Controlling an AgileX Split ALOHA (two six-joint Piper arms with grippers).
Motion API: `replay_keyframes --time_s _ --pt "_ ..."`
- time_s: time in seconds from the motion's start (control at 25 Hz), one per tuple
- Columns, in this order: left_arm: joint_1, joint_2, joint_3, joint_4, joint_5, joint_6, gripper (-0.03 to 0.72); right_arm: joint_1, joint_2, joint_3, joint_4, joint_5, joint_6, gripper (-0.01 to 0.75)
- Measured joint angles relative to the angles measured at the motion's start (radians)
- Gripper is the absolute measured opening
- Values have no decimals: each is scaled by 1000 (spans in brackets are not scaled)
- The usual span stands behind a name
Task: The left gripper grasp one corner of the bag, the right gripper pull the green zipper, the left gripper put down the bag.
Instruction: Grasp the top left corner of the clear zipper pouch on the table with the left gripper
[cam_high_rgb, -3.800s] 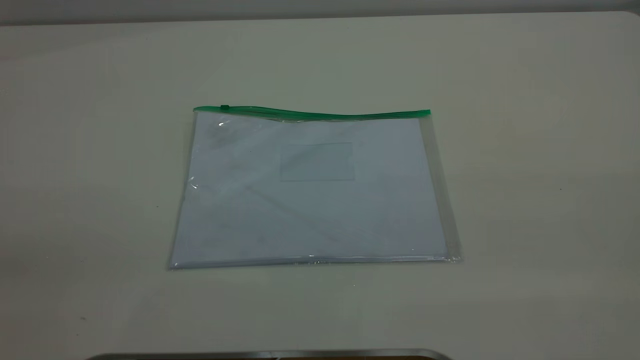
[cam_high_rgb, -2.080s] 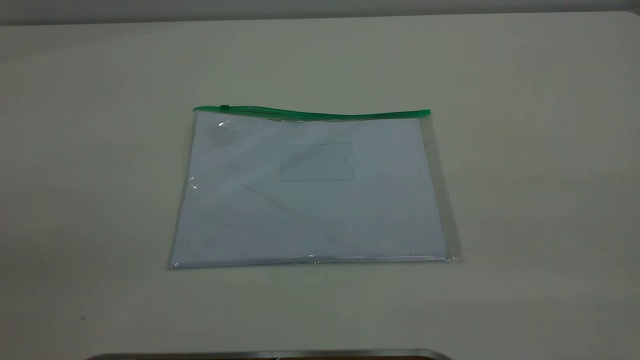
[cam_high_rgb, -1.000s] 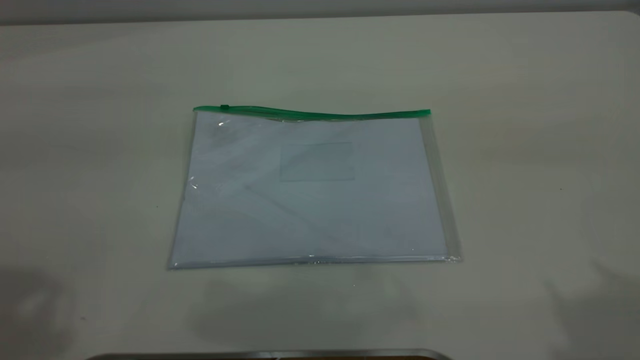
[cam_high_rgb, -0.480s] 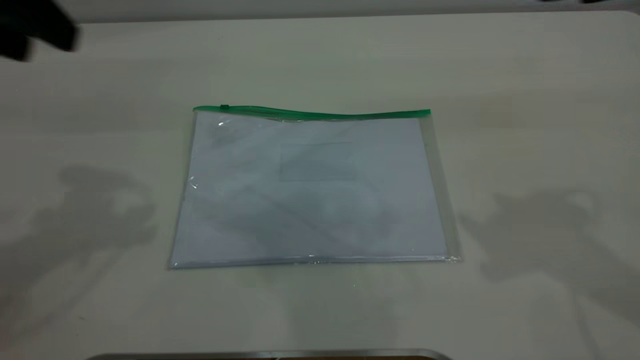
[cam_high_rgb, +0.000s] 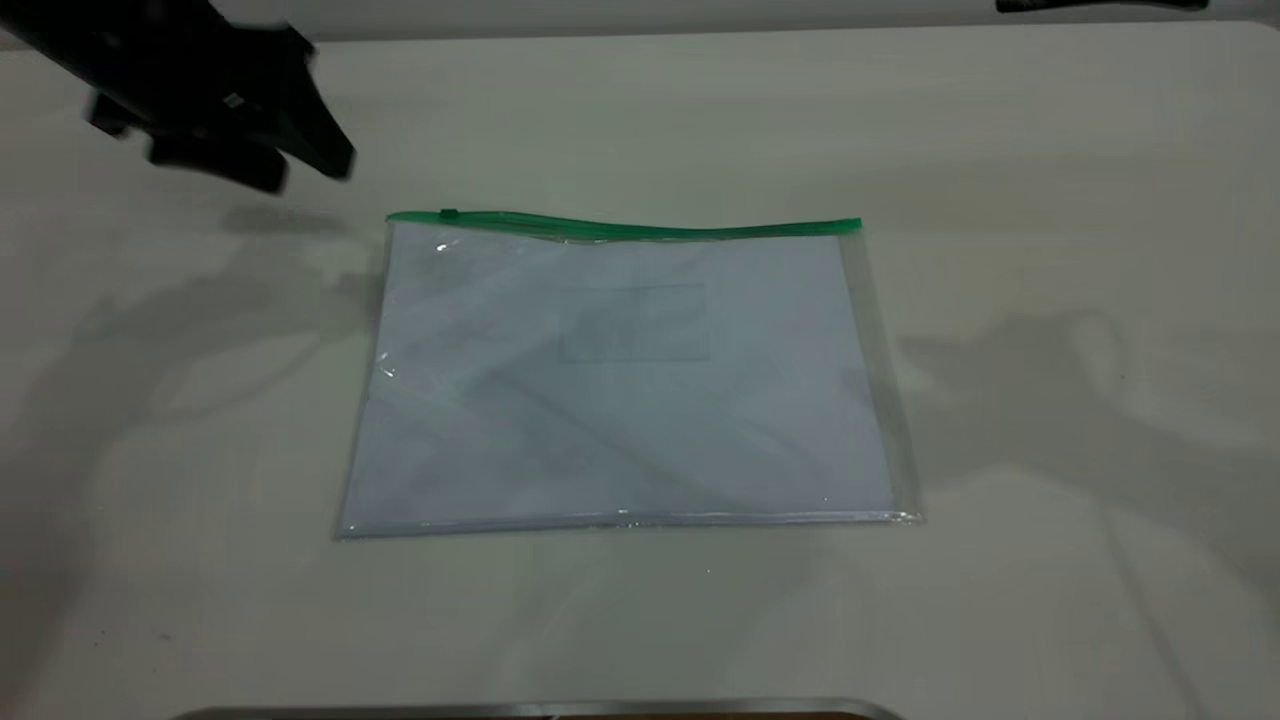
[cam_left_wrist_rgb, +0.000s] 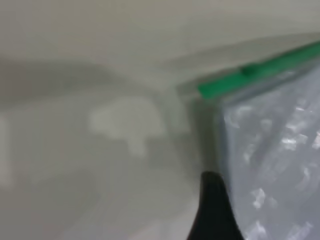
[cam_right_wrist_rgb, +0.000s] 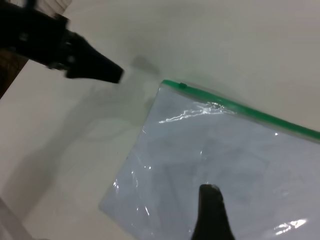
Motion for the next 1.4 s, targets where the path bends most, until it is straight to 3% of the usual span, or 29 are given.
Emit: replay_keyframes --time_s 0.36,0.76,0.92,1.08,1.16,1.4 --pt "0 271 -255 -23 143 25 588 0 13 -28 18 5 -1 583" --pt "-32 328 -275 -163 196 177 576 0 13 -30 21 1 -1 582" --pt "-33 328 -275 -170 199 195 431 0 13 -30 21 1 -1 582" --pt "-28 325 -275 -170 222 211 164 1 13 -30 24 -1 -1 582" --pt "-28 315 -275 -169 241 244 68 13 17 -41 26 -10 -1 582" --pt "-28 262 -275 -169 310 399 53 64 123 -185 16 -36 -1 582"
